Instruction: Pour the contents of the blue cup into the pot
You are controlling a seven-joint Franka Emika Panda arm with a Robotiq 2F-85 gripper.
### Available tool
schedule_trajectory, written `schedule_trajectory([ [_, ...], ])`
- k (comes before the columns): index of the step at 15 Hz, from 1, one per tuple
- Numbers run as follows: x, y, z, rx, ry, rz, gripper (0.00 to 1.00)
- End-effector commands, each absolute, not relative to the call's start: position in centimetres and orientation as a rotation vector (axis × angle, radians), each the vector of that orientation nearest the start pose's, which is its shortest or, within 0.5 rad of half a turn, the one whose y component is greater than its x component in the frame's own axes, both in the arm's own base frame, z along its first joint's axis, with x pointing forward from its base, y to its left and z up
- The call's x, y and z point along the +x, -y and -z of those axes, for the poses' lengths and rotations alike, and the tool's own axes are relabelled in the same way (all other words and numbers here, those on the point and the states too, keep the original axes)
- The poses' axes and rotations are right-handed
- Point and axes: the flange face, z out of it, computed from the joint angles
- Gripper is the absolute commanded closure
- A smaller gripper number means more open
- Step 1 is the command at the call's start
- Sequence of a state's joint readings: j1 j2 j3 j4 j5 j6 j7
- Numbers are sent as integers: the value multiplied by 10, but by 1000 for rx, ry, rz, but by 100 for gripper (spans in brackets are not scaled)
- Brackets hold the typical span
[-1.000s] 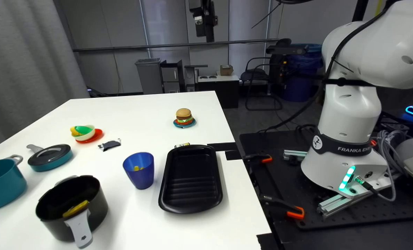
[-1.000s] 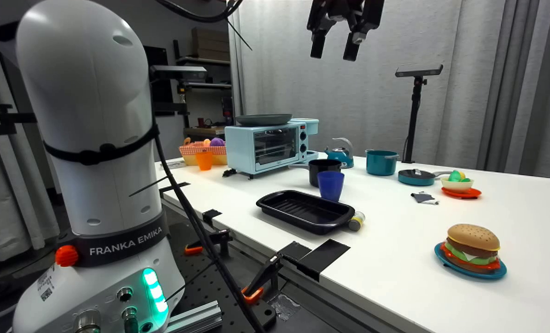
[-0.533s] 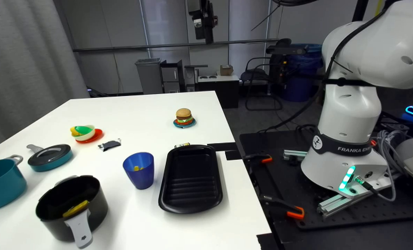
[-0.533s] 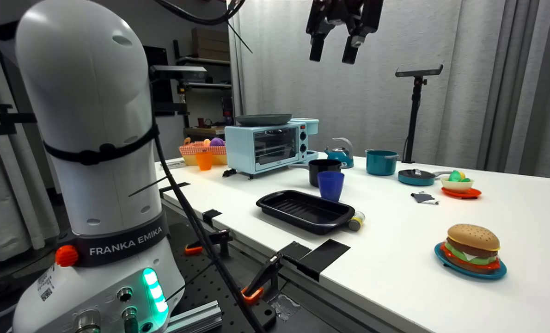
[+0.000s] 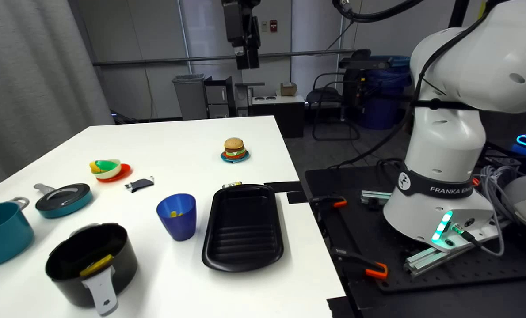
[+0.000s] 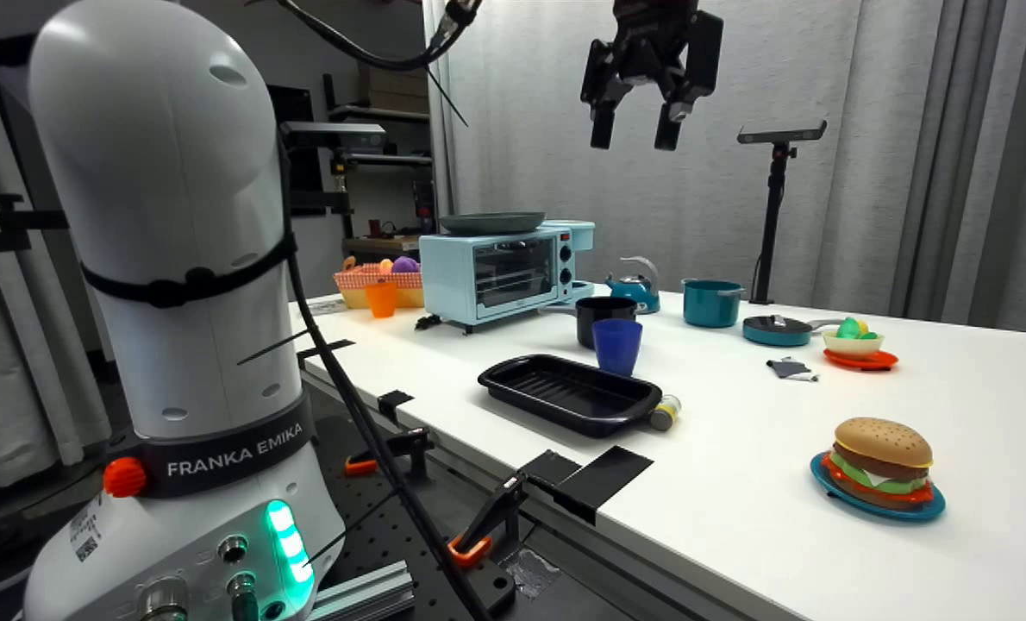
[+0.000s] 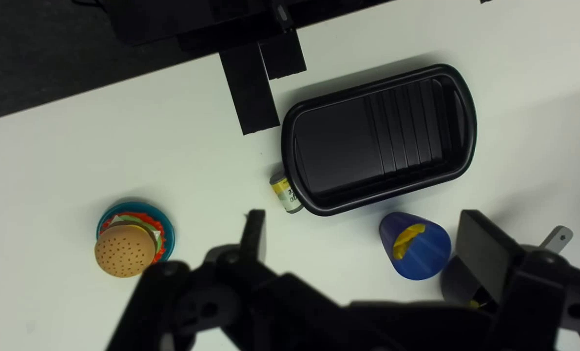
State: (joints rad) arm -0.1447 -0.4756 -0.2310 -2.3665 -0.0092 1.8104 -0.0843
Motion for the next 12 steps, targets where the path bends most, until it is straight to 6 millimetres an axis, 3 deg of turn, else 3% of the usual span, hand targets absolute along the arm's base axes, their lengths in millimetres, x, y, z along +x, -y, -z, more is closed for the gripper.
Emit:
schedule_trajectory([
  [1,383,143,-469,-3048,-389,-97,0],
  [6,407,132,-443,-3069,-367,-61,0],
  [12,441,133,-419,-3072,-382,82,0],
])
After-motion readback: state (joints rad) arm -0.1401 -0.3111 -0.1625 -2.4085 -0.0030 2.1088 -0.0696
